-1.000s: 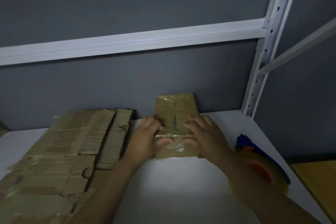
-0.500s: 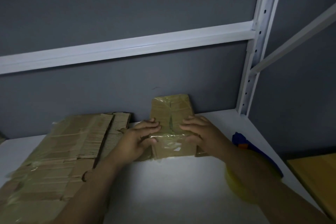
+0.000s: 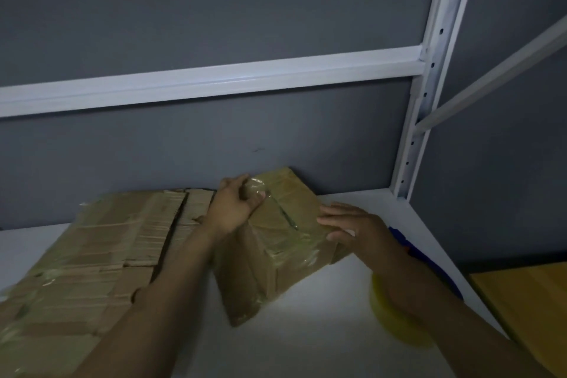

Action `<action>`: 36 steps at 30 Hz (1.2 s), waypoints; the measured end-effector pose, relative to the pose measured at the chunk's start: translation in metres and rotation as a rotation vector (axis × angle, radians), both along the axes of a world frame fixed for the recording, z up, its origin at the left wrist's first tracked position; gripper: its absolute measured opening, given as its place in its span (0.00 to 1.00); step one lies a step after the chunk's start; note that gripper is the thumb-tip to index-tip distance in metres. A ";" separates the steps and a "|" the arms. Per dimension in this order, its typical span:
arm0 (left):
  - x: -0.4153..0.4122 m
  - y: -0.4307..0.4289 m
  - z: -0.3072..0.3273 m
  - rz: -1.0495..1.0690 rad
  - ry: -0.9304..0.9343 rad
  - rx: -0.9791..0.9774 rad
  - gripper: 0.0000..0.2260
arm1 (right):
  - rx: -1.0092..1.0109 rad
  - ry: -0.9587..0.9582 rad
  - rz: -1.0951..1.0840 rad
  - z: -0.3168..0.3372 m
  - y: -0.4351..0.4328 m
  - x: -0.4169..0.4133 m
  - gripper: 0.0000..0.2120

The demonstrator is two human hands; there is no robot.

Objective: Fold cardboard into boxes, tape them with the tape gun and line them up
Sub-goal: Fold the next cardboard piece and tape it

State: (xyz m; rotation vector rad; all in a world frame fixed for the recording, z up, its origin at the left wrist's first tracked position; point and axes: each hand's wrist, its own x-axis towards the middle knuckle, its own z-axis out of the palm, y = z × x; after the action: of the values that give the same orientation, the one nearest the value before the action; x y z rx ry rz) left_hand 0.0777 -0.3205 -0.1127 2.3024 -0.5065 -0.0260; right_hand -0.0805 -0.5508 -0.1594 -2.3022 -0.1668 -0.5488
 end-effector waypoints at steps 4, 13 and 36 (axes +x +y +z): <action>-0.025 0.015 -0.013 0.111 -0.074 -0.077 0.27 | -0.055 -0.009 -0.432 0.010 0.008 0.005 0.13; -0.098 0.039 -0.020 0.390 -0.135 -0.152 0.18 | 0.015 0.394 0.083 0.030 0.043 -0.012 0.32; -0.122 0.034 -0.046 0.111 -0.348 -0.188 0.20 | -0.498 0.305 -0.103 0.046 0.031 0.000 0.25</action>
State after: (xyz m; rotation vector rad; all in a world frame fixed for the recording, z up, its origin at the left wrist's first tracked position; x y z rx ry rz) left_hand -0.0443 -0.2862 -0.1587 2.1531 -0.5294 0.4640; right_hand -0.0808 -0.5196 -0.1133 -2.8587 -0.0377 -0.2113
